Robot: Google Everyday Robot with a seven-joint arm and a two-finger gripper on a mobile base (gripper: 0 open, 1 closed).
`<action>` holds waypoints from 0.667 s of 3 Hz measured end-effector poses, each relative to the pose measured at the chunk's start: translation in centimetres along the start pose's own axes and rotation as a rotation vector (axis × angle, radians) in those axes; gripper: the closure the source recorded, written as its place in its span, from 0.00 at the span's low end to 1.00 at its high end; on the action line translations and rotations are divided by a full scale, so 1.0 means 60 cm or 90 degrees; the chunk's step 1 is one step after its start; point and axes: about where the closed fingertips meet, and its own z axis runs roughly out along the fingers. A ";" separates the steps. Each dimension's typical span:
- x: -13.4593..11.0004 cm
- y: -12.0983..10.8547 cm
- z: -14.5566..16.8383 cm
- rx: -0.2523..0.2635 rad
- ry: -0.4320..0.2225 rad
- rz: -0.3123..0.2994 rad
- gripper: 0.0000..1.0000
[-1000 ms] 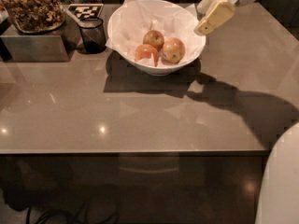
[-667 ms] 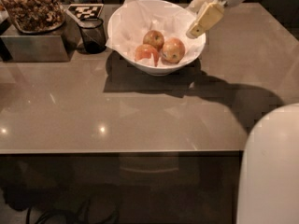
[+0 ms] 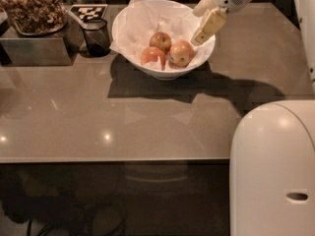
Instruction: Pick apple from white bowl
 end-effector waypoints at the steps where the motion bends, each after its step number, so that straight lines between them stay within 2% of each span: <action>1: 0.010 -0.008 0.023 -0.011 -0.004 0.005 0.28; 2: 0.015 -0.014 0.047 -0.023 -0.017 0.010 0.27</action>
Offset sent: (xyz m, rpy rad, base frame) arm 0.0230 -0.0034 -0.0298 0.0368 0.0994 0.0504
